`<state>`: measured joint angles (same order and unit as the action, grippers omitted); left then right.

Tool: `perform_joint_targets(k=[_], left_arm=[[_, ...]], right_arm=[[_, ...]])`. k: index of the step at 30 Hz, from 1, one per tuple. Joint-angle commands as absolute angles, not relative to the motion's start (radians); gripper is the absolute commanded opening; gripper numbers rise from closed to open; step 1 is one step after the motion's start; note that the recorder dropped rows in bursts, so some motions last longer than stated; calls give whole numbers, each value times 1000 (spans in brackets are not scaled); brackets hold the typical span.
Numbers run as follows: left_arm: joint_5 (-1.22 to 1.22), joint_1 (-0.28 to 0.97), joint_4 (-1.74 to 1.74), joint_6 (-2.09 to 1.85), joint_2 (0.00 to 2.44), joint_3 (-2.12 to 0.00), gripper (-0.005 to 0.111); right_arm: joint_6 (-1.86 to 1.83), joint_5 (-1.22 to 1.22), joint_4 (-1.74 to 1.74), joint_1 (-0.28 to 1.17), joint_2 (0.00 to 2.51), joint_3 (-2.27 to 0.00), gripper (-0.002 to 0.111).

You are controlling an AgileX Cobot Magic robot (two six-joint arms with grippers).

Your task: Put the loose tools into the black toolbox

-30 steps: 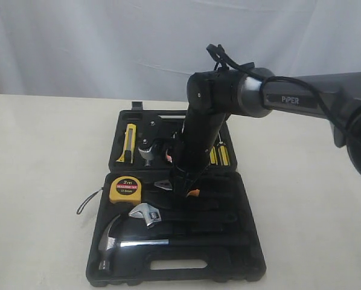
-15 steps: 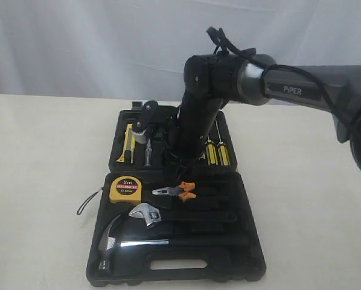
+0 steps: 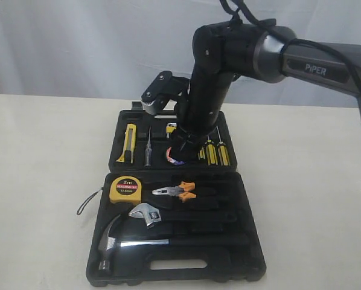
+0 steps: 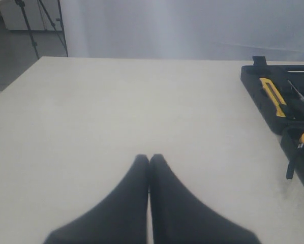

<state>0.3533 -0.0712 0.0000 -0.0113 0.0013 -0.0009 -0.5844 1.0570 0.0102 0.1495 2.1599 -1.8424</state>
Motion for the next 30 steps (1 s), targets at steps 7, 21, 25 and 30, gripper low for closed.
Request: perform_joint_targets(k=[7, 21, 25, 30], left_arm=[[342, -69, 0, -7, 0, 0, 0], [342, -69, 0, -7, 0, 0, 0], [342, -69, 0, -7, 0, 0, 0], [342, -69, 0, -7, 0, 0, 0]], right_arm=[[-596, 1221, 185, 153, 2147, -1846, 54], [-484, 1221, 0, 385, 2012, -1603, 54], [-462, 1221, 0, 397, 1974, -1464, 54], [-458, 1057, 0, 404, 1917, -1308, 54]])
